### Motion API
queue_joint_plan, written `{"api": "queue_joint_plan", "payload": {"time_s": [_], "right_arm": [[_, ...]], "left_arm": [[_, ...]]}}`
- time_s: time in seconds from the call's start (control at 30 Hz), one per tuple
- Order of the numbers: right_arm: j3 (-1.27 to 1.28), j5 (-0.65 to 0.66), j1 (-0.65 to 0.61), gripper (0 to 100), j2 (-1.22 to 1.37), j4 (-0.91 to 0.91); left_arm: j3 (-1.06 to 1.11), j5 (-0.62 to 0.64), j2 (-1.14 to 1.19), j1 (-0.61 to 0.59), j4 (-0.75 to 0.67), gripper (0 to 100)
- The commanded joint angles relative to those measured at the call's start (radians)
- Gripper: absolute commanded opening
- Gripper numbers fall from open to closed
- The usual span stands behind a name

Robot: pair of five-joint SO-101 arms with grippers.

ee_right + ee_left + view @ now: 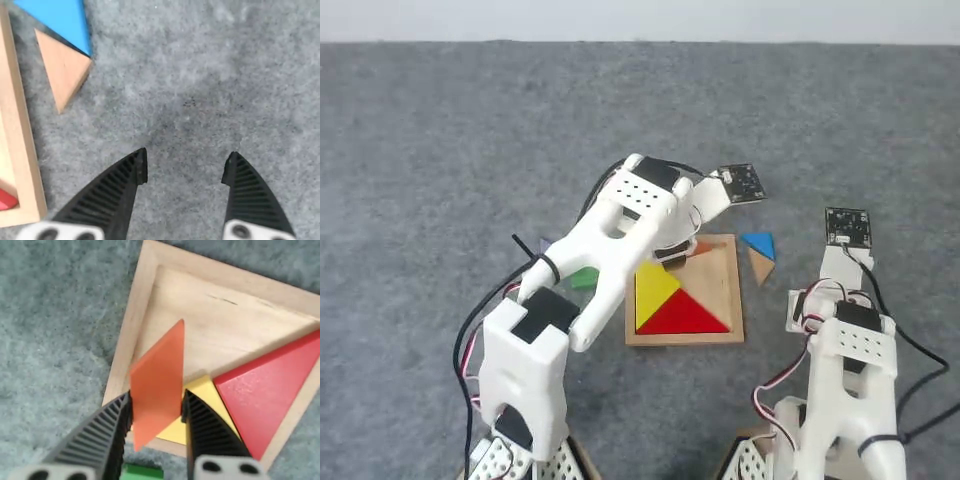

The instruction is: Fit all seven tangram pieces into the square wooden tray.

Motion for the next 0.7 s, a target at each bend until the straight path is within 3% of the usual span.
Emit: {"api": "queue_joint_plan", "payload": {"time_s": [0.0,0.27,0.67], "right_arm": [[-0.06,-0.014,0.012,24.2,-0.03,-0.007],[-0.06,-0.014,0.012,24.2,-0.03,-0.007],[-0.06,-0.012,0.012,24.2,-0.03,-0.007]], "left_arm": [[-0.004,-0.011,-0.005,0.005,-0.018,18],[-0.008,-0.002,-0.005,0.006,-0.028,18],[-0.018,0.092,0.123,0.025,-0.178,18]]}}
